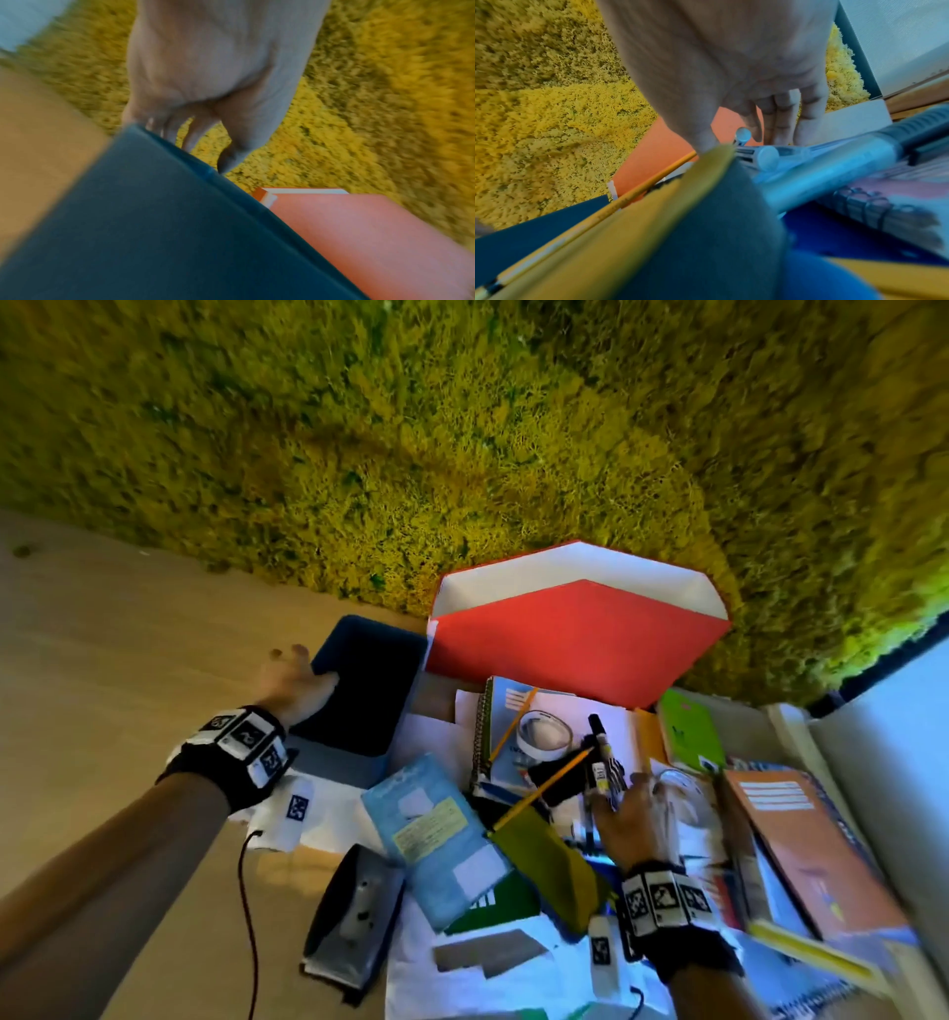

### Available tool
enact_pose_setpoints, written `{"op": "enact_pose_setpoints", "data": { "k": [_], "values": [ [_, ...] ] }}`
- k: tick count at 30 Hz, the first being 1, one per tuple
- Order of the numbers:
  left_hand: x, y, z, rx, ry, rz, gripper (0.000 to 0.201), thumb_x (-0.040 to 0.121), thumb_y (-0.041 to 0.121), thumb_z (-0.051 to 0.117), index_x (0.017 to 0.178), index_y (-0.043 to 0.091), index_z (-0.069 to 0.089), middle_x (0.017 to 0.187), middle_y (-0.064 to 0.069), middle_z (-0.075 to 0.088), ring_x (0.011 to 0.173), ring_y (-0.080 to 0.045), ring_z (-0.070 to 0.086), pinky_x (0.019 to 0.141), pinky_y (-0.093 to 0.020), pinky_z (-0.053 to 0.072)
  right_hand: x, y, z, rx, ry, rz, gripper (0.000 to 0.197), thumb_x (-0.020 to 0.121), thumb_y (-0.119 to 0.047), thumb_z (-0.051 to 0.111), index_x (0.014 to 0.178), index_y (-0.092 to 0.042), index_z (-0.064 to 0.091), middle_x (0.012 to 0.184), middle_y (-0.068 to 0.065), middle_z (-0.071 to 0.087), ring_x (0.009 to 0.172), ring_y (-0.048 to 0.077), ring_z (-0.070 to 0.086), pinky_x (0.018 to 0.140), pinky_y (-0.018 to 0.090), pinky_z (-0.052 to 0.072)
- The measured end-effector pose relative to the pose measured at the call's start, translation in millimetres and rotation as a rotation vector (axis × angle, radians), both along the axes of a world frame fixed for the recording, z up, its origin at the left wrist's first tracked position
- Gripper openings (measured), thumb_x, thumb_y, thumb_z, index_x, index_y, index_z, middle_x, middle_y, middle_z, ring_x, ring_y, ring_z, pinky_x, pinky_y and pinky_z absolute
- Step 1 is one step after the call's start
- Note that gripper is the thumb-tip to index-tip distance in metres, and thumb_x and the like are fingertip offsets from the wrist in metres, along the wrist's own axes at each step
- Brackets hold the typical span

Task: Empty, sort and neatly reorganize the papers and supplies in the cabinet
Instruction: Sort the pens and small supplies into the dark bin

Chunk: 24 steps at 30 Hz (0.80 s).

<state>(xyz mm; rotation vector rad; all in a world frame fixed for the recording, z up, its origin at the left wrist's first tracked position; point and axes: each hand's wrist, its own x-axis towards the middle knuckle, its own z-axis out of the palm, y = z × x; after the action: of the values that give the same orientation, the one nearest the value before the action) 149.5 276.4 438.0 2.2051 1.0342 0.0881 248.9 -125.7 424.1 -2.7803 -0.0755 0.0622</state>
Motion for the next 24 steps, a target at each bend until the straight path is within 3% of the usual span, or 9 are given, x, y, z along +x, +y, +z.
{"op": "enact_pose_setpoints", "data": {
  "k": [1,3,6,9,12,15,18,21,24],
  "values": [
    [6.8,-9.1,5.1,0.095,-0.043,-0.009,0.045,0.088,0.03,0.064,0.122,0.001,0.055,0.121,-0.024,0.054,0.109,-0.041,0.055,0.091,-0.044,0.048,-0.9,-0.3,-0.2,0.001,0.002,-0.007,0.065,0.087,-0.037,0.065,0.131,0.005,0.042,0.131,0.027,0.045,0.116,0.041,0.051,0.089,0.044,0.046],
    [18.8,-36.4,19.4,0.217,-0.22,-0.049,0.039,0.088,0.027,0.064,0.12,0.005,0.059,0.119,-0.02,0.058,0.107,-0.039,0.059,0.09,-0.042,0.048,-2.7,1.0,1.3,0.003,-0.006,-0.008,0.064,0.085,-0.036,0.066,0.13,0.004,0.043,0.13,0.026,0.046,0.116,0.041,0.051,0.089,0.044,0.046],
    [37.5,-85.7,34.8,0.24,-0.411,-0.333,0.019,0.083,0.028,0.062,0.093,0.015,0.072,0.094,-0.006,0.074,0.088,-0.025,0.07,0.079,-0.036,0.055,-1.9,1.7,5.2,0.01,-0.012,0.005,0.059,0.086,-0.032,0.066,0.127,0.003,0.044,0.13,0.023,0.046,0.115,0.04,0.051,0.088,0.044,0.046],
    [52.1,-137.7,34.1,0.153,-0.371,-0.631,0.009,0.082,0.024,0.066,0.083,0.018,0.072,0.084,0.002,0.075,0.08,-0.016,0.07,0.071,-0.031,0.055,1.8,2.1,8.0,-0.018,0.008,0.049,0.055,0.087,-0.032,0.064,0.126,0.001,0.043,0.127,0.022,0.045,0.113,0.04,0.052,0.085,0.043,0.046],
    [68.2,-185.8,25.8,0.139,-0.29,-0.802,0.017,0.084,0.027,0.066,0.071,0.015,0.062,0.076,-0.001,0.07,0.074,-0.017,0.065,0.063,-0.032,0.048,8.1,0.3,5.7,-0.009,0.003,0.111,0.047,0.085,-0.029,0.064,0.116,0.002,0.046,0.118,0.024,0.049,0.111,0.041,0.051,0.084,0.044,0.045],
    [81.8,-217.0,15.8,0.168,-0.221,-0.851,0.023,0.081,0.025,0.063,0.069,0.007,0.056,0.065,-0.009,0.058,0.065,-0.027,0.057,0.059,-0.044,0.045,13.9,-5.4,3.5,-0.049,-0.01,0.17,0.04,0.088,-0.025,0.059,0.112,0.003,0.046,0.113,0.026,0.053,0.11,0.041,0.051,0.085,0.043,0.043],
    [87.2,-232.6,12.2,0.169,-0.202,-0.822,0.018,0.08,0.025,0.067,0.076,0.008,0.062,0.075,-0.008,0.064,0.072,-0.026,0.06,0.062,-0.042,0.049,16.0,-11.4,6.6,-0.044,0.009,0.221,0.035,0.096,-0.025,0.048,0.117,0.002,0.041,0.113,0.025,0.054,0.105,0.04,0.057,0.078,0.041,0.044],
    [94.3,-241.5,8.6,0.161,-0.218,-0.762,0.02,0.078,0.027,0.066,0.075,0.009,0.061,0.074,-0.003,0.062,0.073,-0.023,0.061,0.065,-0.04,0.05,25.0,-23.4,7.3,-0.022,0.01,0.186,0.024,0.099,-0.018,0.039,0.117,-0.003,0.038,0.108,0.022,0.061,0.098,0.037,0.062,0.069,0.039,0.043],
    [100.7,-247.2,7.9,0.107,-0.266,-0.701,0.028,0.085,0.037,0.063,0.075,0.011,0.064,0.075,0.0,0.066,0.073,-0.019,0.063,0.067,-0.037,0.052,29.8,-29.7,10.6,0.179,0.006,0.161,0.028,0.1,-0.022,0.041,0.115,0.001,0.043,0.105,0.027,0.06,0.095,0.041,0.06,0.071,0.041,0.043]
  ]
}}
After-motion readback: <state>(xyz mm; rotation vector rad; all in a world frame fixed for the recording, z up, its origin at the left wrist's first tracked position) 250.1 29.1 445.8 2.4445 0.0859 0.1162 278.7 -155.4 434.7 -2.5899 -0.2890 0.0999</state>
